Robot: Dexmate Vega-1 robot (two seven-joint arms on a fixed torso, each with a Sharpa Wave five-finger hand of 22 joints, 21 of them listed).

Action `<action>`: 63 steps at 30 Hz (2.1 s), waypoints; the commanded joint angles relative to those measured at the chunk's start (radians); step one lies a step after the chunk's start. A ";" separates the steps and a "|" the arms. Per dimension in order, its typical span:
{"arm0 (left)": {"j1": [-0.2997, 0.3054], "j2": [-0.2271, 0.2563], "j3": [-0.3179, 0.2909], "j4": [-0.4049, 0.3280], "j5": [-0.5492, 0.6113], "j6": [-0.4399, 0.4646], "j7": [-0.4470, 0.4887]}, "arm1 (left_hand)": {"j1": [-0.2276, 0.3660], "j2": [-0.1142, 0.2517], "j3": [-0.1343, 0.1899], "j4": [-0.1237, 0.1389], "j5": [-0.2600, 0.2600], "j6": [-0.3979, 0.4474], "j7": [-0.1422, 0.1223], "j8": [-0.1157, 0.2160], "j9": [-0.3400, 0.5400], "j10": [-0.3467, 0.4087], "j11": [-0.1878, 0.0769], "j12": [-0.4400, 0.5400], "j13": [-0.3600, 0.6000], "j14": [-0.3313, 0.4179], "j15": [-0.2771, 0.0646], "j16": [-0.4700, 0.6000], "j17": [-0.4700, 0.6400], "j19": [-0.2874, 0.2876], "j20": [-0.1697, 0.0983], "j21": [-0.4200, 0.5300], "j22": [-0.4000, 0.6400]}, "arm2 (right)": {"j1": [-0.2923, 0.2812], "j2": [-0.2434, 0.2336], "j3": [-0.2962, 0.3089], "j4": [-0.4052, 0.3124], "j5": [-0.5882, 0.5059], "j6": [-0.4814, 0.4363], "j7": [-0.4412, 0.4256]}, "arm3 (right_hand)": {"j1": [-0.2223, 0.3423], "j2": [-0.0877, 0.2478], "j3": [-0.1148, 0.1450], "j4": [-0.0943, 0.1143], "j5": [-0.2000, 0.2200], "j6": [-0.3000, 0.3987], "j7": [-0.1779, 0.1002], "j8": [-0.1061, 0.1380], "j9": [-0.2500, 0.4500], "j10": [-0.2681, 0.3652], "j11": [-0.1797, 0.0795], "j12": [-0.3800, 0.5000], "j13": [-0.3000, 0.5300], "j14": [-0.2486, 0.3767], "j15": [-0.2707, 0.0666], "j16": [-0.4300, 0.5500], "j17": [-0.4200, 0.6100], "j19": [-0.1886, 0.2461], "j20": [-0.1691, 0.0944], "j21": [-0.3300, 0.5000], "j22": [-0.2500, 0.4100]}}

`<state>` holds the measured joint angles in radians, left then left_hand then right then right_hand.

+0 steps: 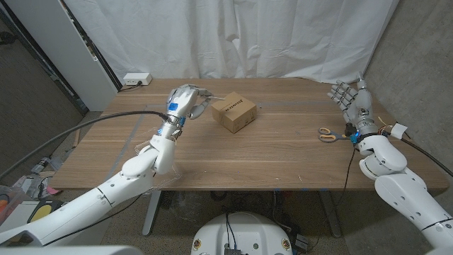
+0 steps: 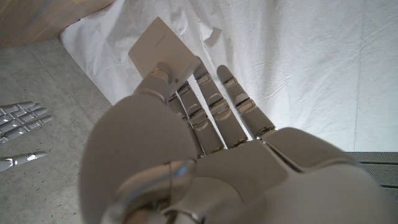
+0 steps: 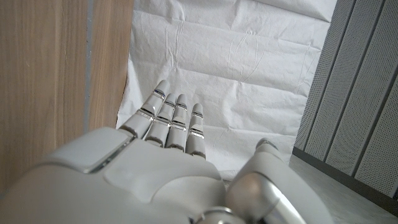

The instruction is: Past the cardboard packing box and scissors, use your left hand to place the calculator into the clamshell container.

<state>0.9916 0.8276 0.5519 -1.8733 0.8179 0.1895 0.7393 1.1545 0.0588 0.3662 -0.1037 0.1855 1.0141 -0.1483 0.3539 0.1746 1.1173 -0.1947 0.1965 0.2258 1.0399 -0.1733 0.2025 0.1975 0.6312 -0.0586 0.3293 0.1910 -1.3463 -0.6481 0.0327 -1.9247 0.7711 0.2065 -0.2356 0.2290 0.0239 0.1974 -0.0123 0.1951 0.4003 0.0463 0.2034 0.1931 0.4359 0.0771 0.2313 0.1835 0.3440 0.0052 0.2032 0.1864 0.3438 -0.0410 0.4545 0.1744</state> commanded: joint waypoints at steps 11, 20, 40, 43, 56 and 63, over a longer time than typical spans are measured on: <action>0.134 0.023 -0.092 -0.126 -0.014 0.053 -0.006 | -0.001 -0.007 0.016 0.002 0.003 0.156 0.034 -0.002 0.008 0.007 -0.002 0.010 0.008 0.015 -0.053 0.001 0.006 0.008 -0.115 0.005 0.002 | -0.036 -0.001 0.030 -0.024 -0.001 0.008 0.019 | -0.008 0.003 -0.004 0.001 0.002 0.009 -0.001 -0.001 0.002 0.013 0.000 0.001 0.006 0.011 0.001 -0.003 0.003 0.009 -0.012 -0.007 0.006; 0.180 0.038 -0.128 -0.140 -0.023 0.033 0.029 | -0.002 -0.008 0.019 0.004 0.003 0.157 0.034 -0.004 0.009 0.010 -0.002 0.010 0.009 0.015 -0.053 0.000 0.006 0.006 -0.115 0.005 0.002 | -0.049 -0.001 0.042 -0.043 -0.013 -0.003 0.001 | -0.008 0.003 -0.004 0.001 0.002 0.009 0.000 -0.001 0.002 0.013 0.001 0.000 0.006 0.010 0.000 -0.004 0.003 0.011 -0.013 -0.009 0.006; 0.273 0.051 -0.204 -0.184 -0.052 0.033 0.048 | -0.003 -0.011 0.028 0.005 0.002 0.160 0.035 -0.006 0.009 0.010 -0.002 0.010 0.014 0.019 -0.053 0.000 0.007 0.008 -0.116 0.007 0.003 | -0.036 0.007 0.044 -0.045 -0.019 -0.024 -0.012 | -0.008 0.004 -0.005 -0.001 0.002 0.010 -0.001 -0.001 0.002 0.012 0.000 -0.002 0.006 0.009 0.000 -0.005 0.003 0.013 -0.014 -0.014 0.006; 0.291 0.055 -0.213 -0.194 -0.042 0.038 0.054 | -0.004 -0.012 0.029 0.006 0.002 0.159 0.034 -0.007 0.009 0.011 -0.002 0.010 0.014 0.018 -0.052 0.000 0.007 0.007 -0.115 0.007 0.003 | -0.037 0.012 0.044 -0.042 -0.021 -0.019 -0.012 | -0.008 0.004 -0.005 -0.001 0.002 0.010 -0.001 -0.001 0.002 0.012 0.001 -0.002 0.006 0.010 0.000 -0.005 0.003 0.013 -0.014 -0.015 0.006; 0.376 0.063 -0.269 -0.239 -0.032 0.071 0.059 | -0.004 -0.013 0.033 0.006 0.002 0.156 0.033 -0.010 0.010 0.011 -0.002 0.009 0.013 0.019 -0.053 0.000 0.007 0.007 -0.114 0.008 0.003 | -0.036 0.012 0.046 -0.039 -0.019 -0.022 -0.010 | -0.009 0.005 -0.006 -0.001 0.002 0.010 0.000 -0.002 0.002 0.012 -0.001 -0.003 0.006 0.010 0.001 -0.005 0.003 0.015 -0.014 -0.019 0.006; 0.428 0.064 -0.305 -0.266 -0.031 0.091 0.056 | -0.006 -0.014 0.035 0.007 0.002 0.158 0.035 -0.010 0.010 0.012 -0.002 0.010 0.015 0.019 -0.053 0.000 0.007 0.008 -0.114 0.009 0.003 | -0.029 0.011 0.043 -0.032 -0.016 -0.025 -0.005 | -0.009 0.005 -0.006 -0.002 0.002 0.010 0.002 -0.002 0.002 0.012 0.001 -0.004 0.006 0.011 0.001 -0.005 0.003 0.016 -0.014 -0.021 0.006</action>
<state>1.3386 0.8863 0.3020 -2.0965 0.7793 0.2520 0.7959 1.1424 0.0415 0.3940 -0.0941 0.1815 1.0143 -0.1484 0.3408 0.1754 1.1189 -0.1966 0.1965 0.2350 1.0495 -0.1795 0.2025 0.2025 0.6312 -0.0586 0.3331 0.1912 -1.3828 -0.6373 0.0782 -1.9655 0.7532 0.1846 -0.2457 0.2235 0.0293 0.1931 -0.0166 0.1951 0.4003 0.0463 0.2034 0.1930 0.4412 0.0825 0.2313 0.1835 0.3440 0.0052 0.1998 0.1864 0.3547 -0.0409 0.4351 0.1759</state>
